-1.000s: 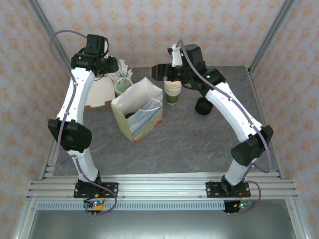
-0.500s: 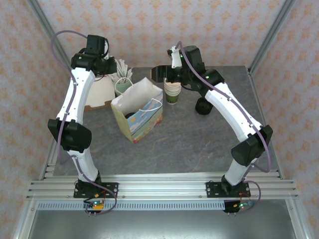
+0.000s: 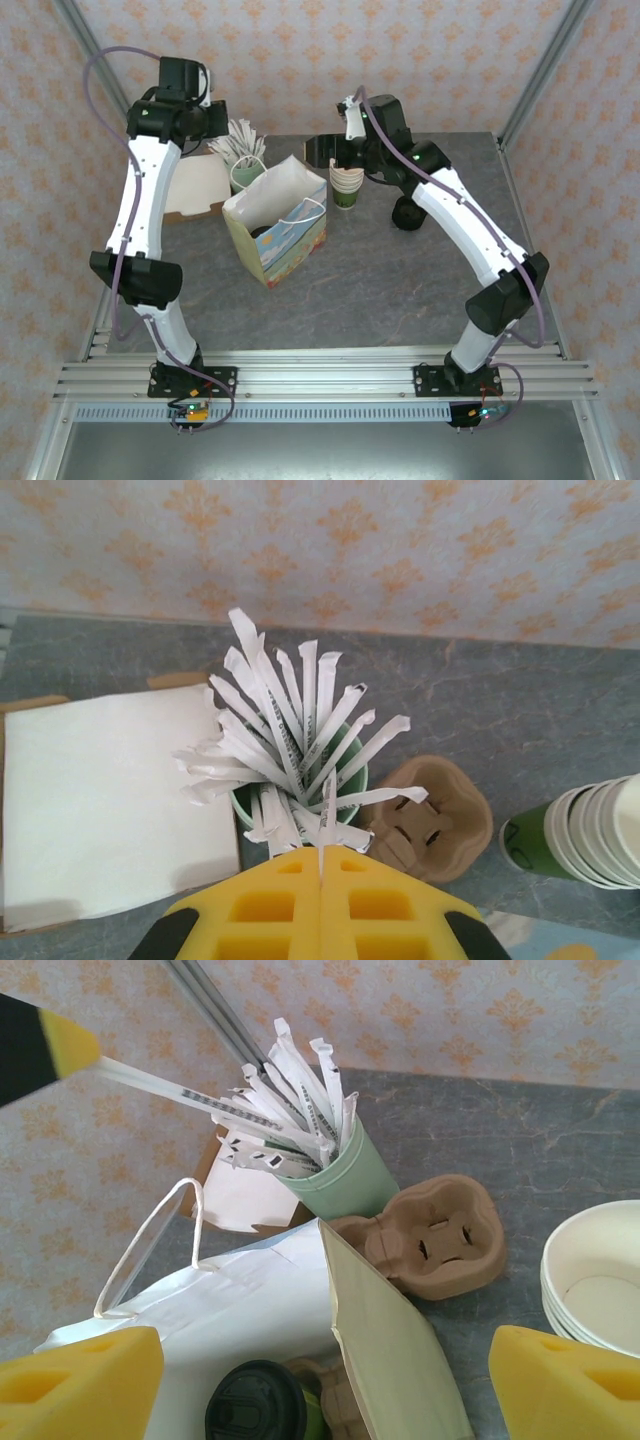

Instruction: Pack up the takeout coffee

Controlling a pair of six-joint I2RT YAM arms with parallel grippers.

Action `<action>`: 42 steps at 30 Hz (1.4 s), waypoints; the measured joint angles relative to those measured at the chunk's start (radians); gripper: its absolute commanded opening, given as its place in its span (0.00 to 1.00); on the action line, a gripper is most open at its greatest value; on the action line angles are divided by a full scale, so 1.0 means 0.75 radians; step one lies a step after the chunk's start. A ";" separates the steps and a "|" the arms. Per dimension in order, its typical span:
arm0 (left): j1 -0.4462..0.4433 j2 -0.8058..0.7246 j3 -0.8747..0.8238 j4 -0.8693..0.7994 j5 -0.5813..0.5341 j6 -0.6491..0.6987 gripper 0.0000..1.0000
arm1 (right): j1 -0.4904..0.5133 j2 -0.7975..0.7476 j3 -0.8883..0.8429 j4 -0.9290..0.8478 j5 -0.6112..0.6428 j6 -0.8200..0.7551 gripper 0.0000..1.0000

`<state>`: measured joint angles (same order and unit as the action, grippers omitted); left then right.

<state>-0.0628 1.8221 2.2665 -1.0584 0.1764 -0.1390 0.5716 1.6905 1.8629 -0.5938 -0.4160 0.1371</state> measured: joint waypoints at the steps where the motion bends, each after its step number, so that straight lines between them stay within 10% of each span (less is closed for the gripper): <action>1: 0.000 -0.031 0.002 -0.005 -0.001 0.005 0.01 | 0.000 -0.012 -0.005 0.000 0.008 -0.004 0.85; 18: -0.185 -0.724 -0.231 0.004 0.299 0.014 0.00 | -0.023 -0.197 -0.118 -0.015 0.232 -0.080 0.86; 31: -0.261 -0.586 -0.586 -0.032 0.341 0.043 0.09 | -0.093 -0.252 -0.254 -0.012 0.251 -0.078 0.86; 42: -0.281 -0.336 -0.574 -0.016 0.348 0.073 0.46 | -0.093 -0.253 -0.296 -0.014 0.250 -0.073 0.87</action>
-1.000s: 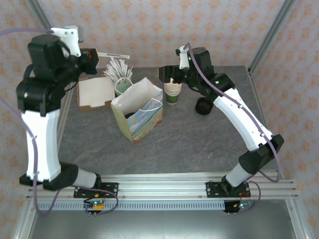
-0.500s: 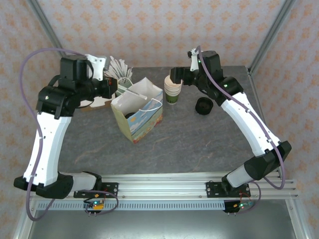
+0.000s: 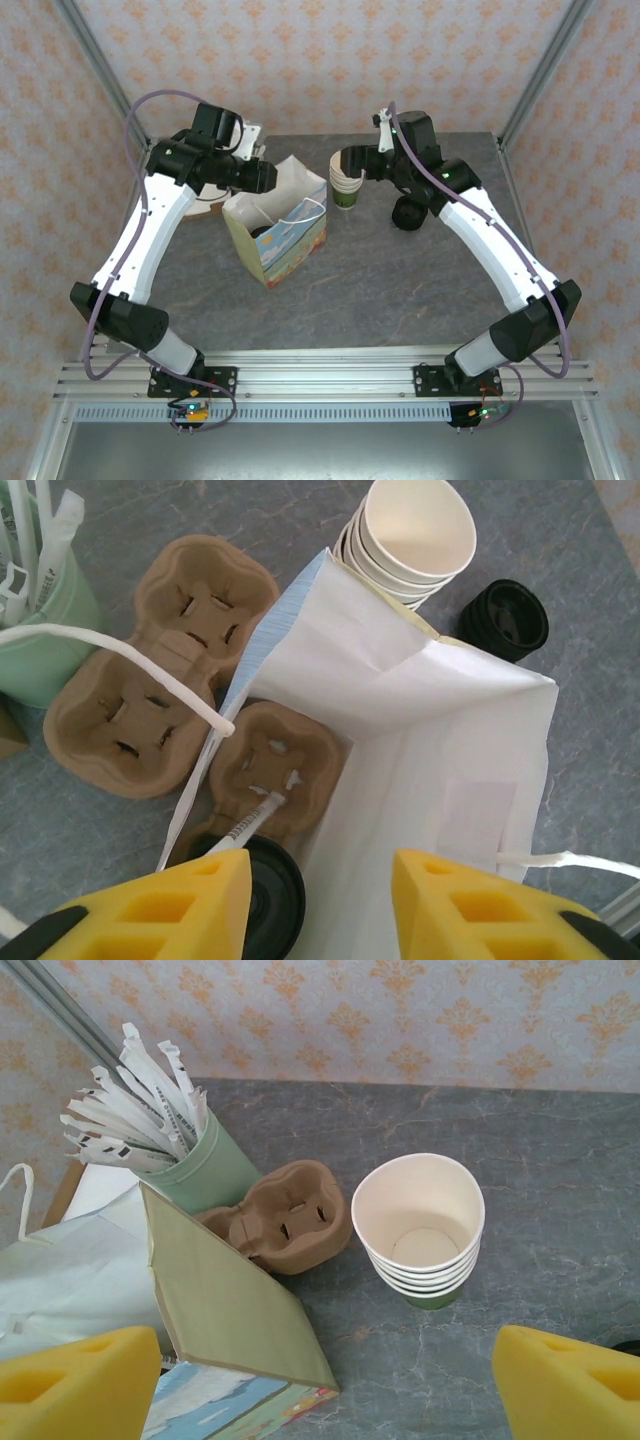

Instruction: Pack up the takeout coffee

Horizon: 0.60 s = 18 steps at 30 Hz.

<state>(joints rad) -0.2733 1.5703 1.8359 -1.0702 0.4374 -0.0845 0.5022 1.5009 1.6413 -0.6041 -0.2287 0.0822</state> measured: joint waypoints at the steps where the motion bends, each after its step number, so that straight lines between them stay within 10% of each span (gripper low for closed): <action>1: 0.000 0.002 0.016 0.000 -0.004 0.005 0.47 | 0.000 0.000 -0.002 0.001 -0.002 0.000 0.87; 18: 0.562 -0.348 -0.359 0.346 -0.321 -0.234 0.59 | 0.101 -0.174 -0.282 0.211 -0.130 -0.067 0.86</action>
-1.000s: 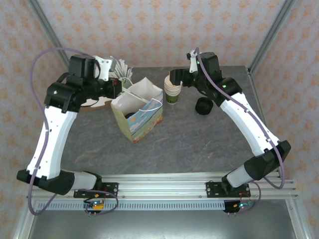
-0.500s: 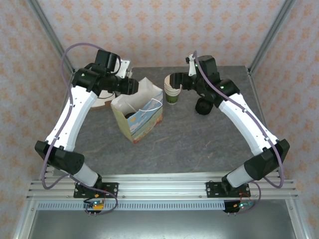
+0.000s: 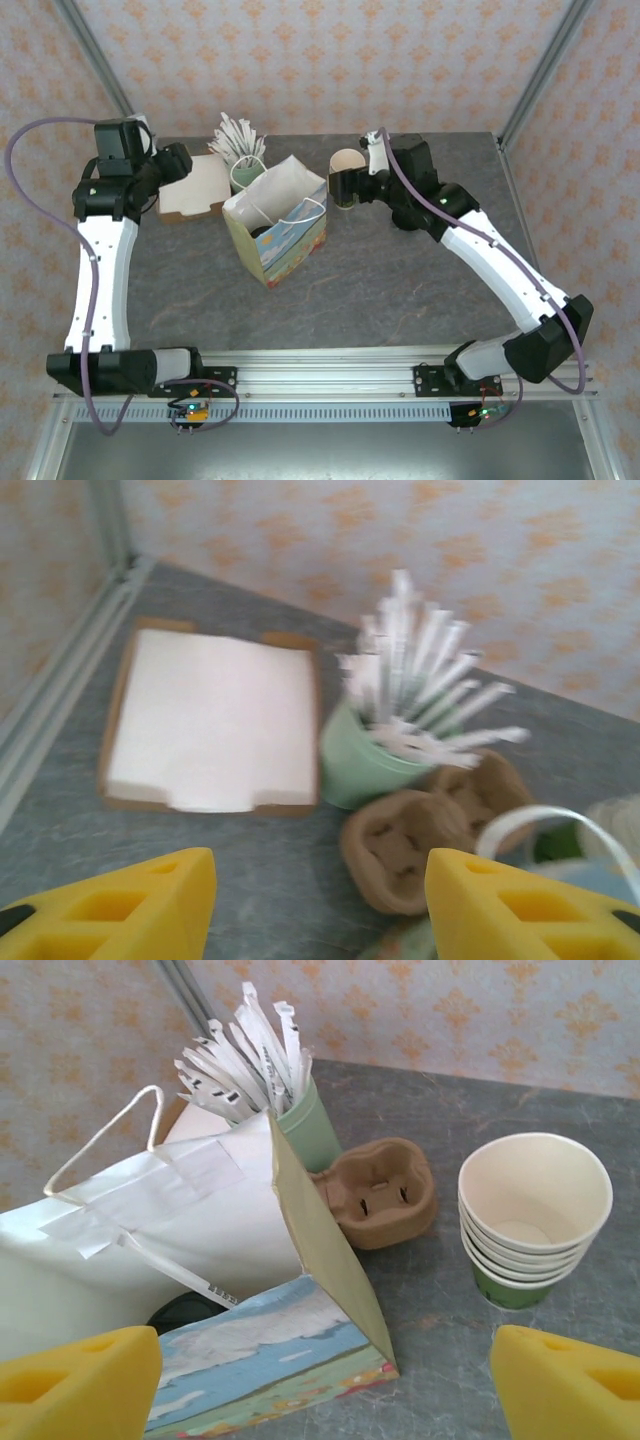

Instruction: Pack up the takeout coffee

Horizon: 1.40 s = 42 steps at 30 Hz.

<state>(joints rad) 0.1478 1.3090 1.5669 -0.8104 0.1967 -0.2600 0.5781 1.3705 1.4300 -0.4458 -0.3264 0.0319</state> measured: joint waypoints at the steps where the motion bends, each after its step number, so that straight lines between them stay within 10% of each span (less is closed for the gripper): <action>1: 0.023 0.040 -0.009 0.012 -0.011 -0.010 0.60 | 0.000 -0.005 -0.009 0.016 0.001 -0.001 0.86; 24: 0.086 1.112 0.395 0.005 -0.152 -0.002 0.72 | -0.001 0.026 -0.135 0.148 0.021 -0.006 0.86; 42: 0.110 1.212 0.402 -0.050 -0.139 0.033 0.67 | -0.001 0.058 -0.135 0.148 0.021 -0.006 0.86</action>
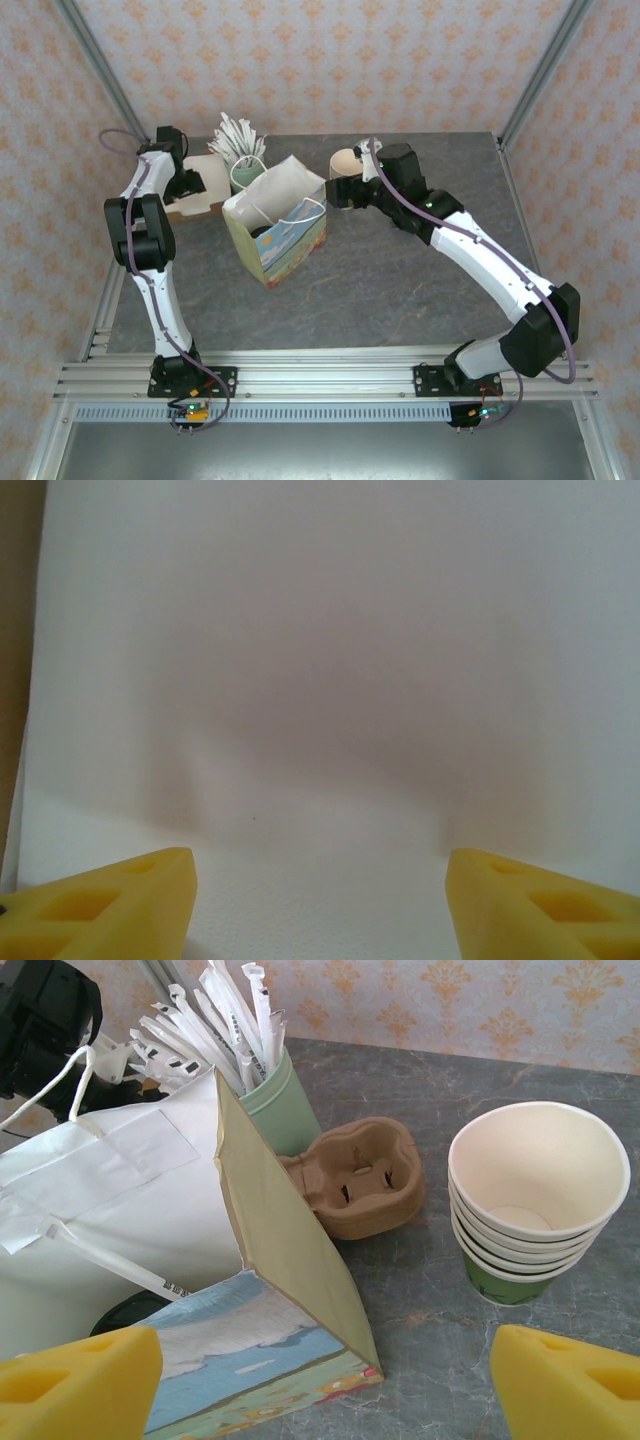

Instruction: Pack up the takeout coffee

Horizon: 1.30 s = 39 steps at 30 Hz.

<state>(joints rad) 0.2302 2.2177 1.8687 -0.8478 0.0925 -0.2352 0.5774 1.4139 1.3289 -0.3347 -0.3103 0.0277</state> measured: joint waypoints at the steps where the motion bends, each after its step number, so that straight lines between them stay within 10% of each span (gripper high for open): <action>1: 0.002 0.000 -0.013 0.000 0.001 0.000 0.66 | 0.000 0.000 0.000 0.000 0.000 0.000 0.86; 39: 0.011 0.034 0.021 -0.006 0.052 0.002 0.18 | 0.000 0.009 0.001 -0.001 0.000 0.001 0.86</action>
<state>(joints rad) 0.2382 2.2433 1.8847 -0.8524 0.1314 -0.2340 0.5774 1.4208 1.3293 -0.3355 -0.3103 0.0280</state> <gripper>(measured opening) 0.210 0.859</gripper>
